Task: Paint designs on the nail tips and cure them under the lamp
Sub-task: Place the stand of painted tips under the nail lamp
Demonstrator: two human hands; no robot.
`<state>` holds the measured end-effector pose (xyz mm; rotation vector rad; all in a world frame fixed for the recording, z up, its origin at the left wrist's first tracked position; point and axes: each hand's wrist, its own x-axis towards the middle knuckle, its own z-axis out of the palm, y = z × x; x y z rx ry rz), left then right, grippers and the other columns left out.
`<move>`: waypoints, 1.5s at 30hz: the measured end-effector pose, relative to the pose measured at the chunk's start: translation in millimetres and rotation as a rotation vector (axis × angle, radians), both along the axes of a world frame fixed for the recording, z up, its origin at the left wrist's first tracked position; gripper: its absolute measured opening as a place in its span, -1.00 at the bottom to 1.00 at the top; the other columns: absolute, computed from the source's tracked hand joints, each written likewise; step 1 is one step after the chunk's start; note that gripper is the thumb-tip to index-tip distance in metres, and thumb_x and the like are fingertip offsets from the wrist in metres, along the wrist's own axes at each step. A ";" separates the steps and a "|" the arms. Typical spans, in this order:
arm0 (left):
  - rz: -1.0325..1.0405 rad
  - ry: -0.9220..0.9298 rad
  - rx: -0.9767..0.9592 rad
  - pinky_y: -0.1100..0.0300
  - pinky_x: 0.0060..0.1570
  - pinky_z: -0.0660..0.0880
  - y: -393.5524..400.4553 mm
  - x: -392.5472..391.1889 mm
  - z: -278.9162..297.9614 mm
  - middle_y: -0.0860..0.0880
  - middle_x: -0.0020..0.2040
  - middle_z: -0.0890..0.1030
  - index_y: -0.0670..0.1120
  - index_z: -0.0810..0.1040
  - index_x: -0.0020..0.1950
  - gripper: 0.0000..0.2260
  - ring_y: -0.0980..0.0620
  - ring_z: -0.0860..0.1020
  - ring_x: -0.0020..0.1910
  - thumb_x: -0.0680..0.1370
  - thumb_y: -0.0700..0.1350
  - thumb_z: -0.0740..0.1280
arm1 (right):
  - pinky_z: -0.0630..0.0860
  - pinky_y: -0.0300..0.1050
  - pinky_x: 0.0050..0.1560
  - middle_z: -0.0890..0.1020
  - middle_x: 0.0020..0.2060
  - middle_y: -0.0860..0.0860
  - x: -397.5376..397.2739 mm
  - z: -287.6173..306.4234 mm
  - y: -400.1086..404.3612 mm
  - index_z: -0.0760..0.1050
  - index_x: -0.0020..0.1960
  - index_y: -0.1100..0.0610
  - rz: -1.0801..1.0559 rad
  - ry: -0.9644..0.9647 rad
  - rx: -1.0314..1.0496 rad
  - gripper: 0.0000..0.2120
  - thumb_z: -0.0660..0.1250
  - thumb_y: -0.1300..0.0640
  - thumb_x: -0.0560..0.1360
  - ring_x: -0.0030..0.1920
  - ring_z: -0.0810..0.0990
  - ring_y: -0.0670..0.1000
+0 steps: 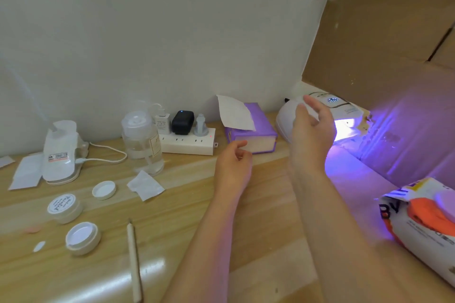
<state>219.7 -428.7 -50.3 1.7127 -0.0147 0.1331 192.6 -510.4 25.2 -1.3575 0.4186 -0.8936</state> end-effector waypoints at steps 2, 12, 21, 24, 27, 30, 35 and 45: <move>0.028 -0.012 -0.044 0.35 -0.33 0.39 -0.2 -3.6 3.0 0.00 -0.21 0.55 -0.09 0.52 0.10 -0.77 0.04 0.49 -0.25 0.51 -0.28 0.18 | 0.35 -0.37 -0.34 0.43 -0.54 -0.15 -17.5 -9.4 23.5 0.49 -0.19 -0.04 0.018 -0.042 0.214 -0.85 0.24 0.17 0.50 -0.45 0.39 -0.16; 0.076 -0.327 -0.293 0.31 -0.34 0.39 32.2 -45.6 87.3 0.07 -0.41 0.48 -0.04 0.53 -0.08 -0.81 0.18 0.42 -0.47 0.56 -0.27 0.17 | 0.10 -0.09 -0.30 0.16 -0.42 0.06 -44.1 -53.6 73.3 0.12 -0.42 0.08 0.123 -0.068 0.261 -0.61 0.20 0.25 0.50 -0.32 0.13 0.06; -0.038 -0.468 0.122 0.40 -0.48 0.32 113.0 -97.7 157.6 0.08 -0.47 0.49 -0.03 0.56 -0.11 -0.82 0.24 0.36 -0.57 0.51 -0.27 0.23 | 0.04 -0.30 -0.51 0.11 -0.59 -0.14 -57.5 -50.8 126.4 0.05 -0.49 0.00 0.600 -0.103 -0.267 -0.48 0.26 0.31 0.47 -0.53 0.09 -0.16; 0.026 -0.504 0.243 0.39 -0.46 0.34 159.3 -110.3 160.6 0.09 -0.46 0.51 0.01 0.58 -0.09 -0.81 0.24 0.40 -0.53 0.51 -0.25 0.24 | 0.07 -0.33 -0.51 0.12 -0.61 -0.12 -61.0 -54.4 137.0 0.09 -0.50 0.06 0.701 -0.061 -0.430 -0.51 0.28 0.29 0.45 -0.55 0.12 -0.14; 0.107 -0.512 0.367 0.27 -0.39 0.37 215.5 -124.5 148.6 0.12 -0.45 0.53 0.10 0.57 -0.09 -0.80 0.15 0.39 -0.47 0.53 -0.20 0.24 | 0.17 -0.35 -0.49 0.14 -0.59 -0.11 -66.5 -62.1 146.4 0.12 -0.49 0.10 0.749 -0.012 -0.583 -0.54 0.29 0.25 0.45 -0.53 0.15 -0.11; 0.209 -0.519 0.458 0.28 -0.38 0.37 279.2 -143.8 120.9 0.16 -0.43 0.52 0.14 0.54 -0.05 -0.79 0.15 0.38 -0.46 0.55 -0.18 0.24 | 0.11 -0.26 -0.45 0.12 -0.58 -0.09 -71.1 -70.3 152.0 0.07 -0.49 0.05 0.767 0.018 -0.729 -0.51 0.31 0.22 0.43 -0.49 0.14 -0.10; 0.383 -0.446 0.533 0.42 -0.43 0.31 362.5 -184.0 61.0 0.04 -0.34 0.48 0.14 0.49 -0.09 -0.80 0.20 0.38 -0.41 0.56 -0.18 0.25 | 0.16 -0.13 -0.38 0.13 -0.57 -0.07 -74.5 -75.4 155.1 0.04 -0.47 0.05 0.781 0.043 -0.849 -0.51 0.32 0.23 0.42 -0.48 0.16 -0.09; 0.326 -0.078 0.551 0.36 -0.30 0.30 425.8 -212.0 8.3 -0.07 -0.24 0.49 -0.09 0.41 -0.21 -0.93 0.05 0.42 -0.28 0.35 -0.22 0.27 | 0.24 -0.37 -0.45 0.28 -0.61 -0.08 -74.3 -80.5 153.9 0.12 -0.50 0.09 0.779 0.038 -0.972 -0.52 0.36 0.19 0.43 -0.52 0.27 -0.13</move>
